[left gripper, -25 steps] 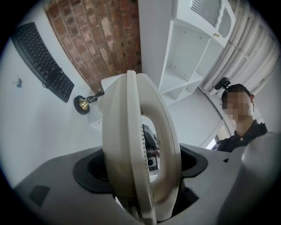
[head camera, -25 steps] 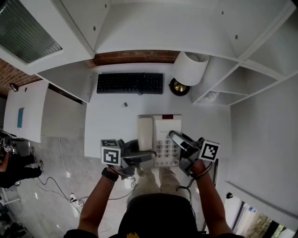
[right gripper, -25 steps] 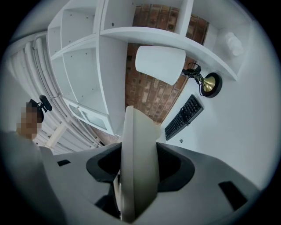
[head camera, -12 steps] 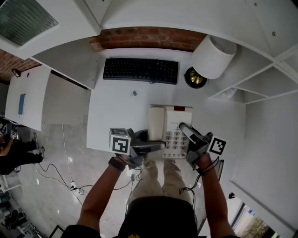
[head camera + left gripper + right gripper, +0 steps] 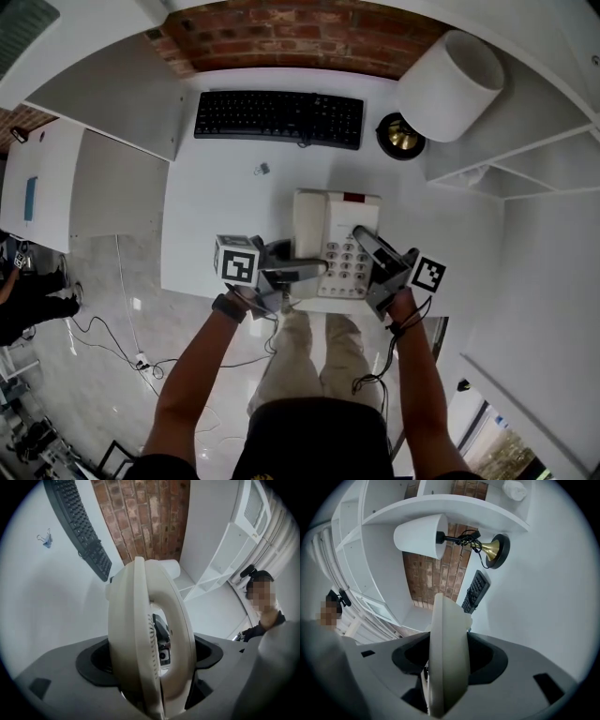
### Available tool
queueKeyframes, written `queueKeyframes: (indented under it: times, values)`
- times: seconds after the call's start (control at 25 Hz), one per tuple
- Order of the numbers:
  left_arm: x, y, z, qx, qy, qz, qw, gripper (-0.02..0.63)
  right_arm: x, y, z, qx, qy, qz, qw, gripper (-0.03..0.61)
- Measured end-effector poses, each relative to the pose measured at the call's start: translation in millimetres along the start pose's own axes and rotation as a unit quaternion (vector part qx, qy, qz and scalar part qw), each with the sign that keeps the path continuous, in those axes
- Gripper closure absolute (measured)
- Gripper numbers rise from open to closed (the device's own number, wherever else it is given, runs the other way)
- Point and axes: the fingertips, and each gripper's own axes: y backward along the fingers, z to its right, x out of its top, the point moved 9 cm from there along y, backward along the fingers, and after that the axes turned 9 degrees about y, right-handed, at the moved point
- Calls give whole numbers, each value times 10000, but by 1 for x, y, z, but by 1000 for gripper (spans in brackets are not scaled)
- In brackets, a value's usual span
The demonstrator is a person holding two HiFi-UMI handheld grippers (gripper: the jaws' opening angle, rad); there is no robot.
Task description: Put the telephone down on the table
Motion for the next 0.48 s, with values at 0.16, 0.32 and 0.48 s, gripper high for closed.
queueKeyframes:
  times: [0.16, 0.32, 0.48]
  values:
    - [0, -6, -21, -4, 80, -27, 10000, 170, -1, 0, 21, -60, -37, -48, 10000, 365]
    - [-5, -8, -37, 55, 231, -85, 9997, 170, -8, -1, 35, -127, -129, -128, 9998, 365]
    - [-7, -9, -51, 183, 206, -129, 9995, 169, -15, 3, 50, -183, -254, -131, 9994, 365]
